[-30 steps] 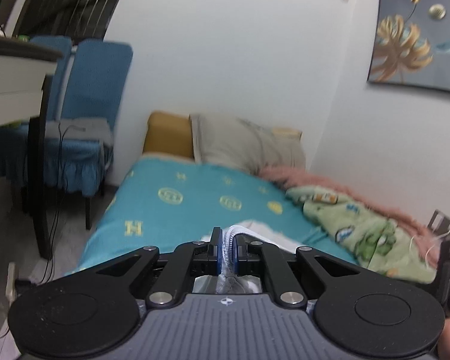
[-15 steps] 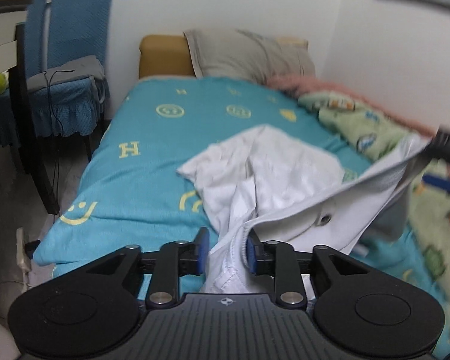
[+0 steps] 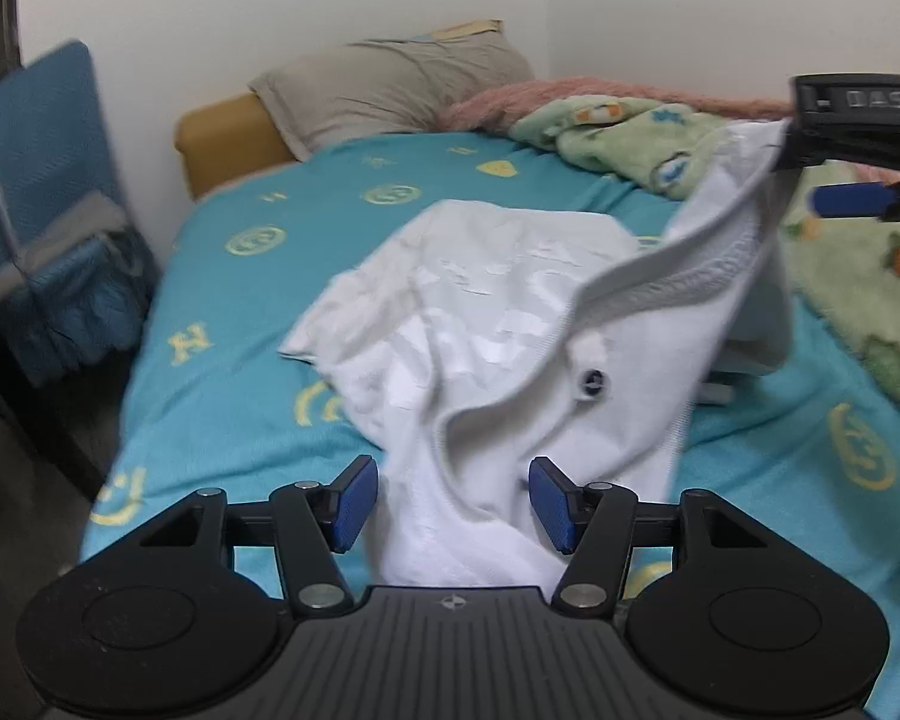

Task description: Fold clothes

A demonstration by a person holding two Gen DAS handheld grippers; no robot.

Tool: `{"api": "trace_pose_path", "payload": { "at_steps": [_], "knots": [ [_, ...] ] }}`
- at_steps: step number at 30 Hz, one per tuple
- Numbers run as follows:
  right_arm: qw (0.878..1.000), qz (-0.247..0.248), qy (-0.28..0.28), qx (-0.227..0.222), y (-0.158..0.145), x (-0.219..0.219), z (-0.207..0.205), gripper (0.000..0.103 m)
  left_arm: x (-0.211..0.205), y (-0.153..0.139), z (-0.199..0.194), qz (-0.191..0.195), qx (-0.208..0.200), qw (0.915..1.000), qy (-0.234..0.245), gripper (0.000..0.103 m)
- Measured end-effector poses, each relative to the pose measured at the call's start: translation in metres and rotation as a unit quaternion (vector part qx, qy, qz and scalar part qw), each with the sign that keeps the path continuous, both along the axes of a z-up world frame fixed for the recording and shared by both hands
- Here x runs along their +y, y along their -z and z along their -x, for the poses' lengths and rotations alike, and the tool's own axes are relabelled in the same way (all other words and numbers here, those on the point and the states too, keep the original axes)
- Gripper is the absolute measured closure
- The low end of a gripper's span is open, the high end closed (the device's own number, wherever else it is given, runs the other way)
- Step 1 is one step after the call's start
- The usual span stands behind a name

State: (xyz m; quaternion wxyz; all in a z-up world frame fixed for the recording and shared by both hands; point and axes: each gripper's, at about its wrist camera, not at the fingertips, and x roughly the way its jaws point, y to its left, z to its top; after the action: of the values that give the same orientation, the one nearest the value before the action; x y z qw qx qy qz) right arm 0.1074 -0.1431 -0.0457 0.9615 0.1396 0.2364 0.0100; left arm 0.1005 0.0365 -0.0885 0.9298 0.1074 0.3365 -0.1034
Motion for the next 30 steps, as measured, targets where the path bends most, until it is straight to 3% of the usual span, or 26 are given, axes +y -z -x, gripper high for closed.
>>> {"api": "trace_pose_path", "payload": {
  "at_steps": [4,8,14,17,19,21,24,27,30],
  "knots": [
    [1.0,0.002,-0.004,-0.001,0.004,-0.001,0.003,0.019,0.012,0.001,-0.012,-0.011,-0.007,0.9986,-0.052,0.043],
    [1.0,0.015,-0.018,0.002,0.009,0.006,0.003,0.019,0.018,-0.004,-0.011,-0.055,-0.032,0.994,-0.089,0.044],
    [0.991,0.091,-0.039,0.089,0.039,0.024,-0.012,0.019,0.043,-0.028,-0.006,-0.043,-0.077,0.9811,-0.172,0.044],
    [0.98,0.13,-0.04,0.144,0.057,0.03,-0.02,0.019,0.054,-0.041,0.003,-0.028,-0.1,0.9754,-0.195,0.043],
    [0.978,0.134,-0.028,0.156,0.063,0.029,-0.02,0.019,0.057,-0.048,0.013,-0.012,-0.106,0.9736,-0.202,0.041],
    [0.984,0.123,0.014,0.126,0.054,0.022,-0.012,0.019,0.06,-0.055,0.022,0.009,-0.102,0.9724,-0.209,0.041],
    [0.993,0.089,0.068,0.041,0.02,0.006,0.01,0.019,0.064,-0.071,0.044,0.046,-0.118,0.9673,-0.22,0.032],
    [0.991,0.065,0.107,-0.034,-0.025,-0.004,0.035,0.018,0.066,-0.105,0.068,0.087,-0.162,0.958,-0.22,0.027],
    [0.989,0.027,0.119,-0.089,-0.077,-0.011,0.055,0.018,0.062,-0.151,0.085,0.101,-0.219,0.9463,-0.216,0.026]
  ]
}}
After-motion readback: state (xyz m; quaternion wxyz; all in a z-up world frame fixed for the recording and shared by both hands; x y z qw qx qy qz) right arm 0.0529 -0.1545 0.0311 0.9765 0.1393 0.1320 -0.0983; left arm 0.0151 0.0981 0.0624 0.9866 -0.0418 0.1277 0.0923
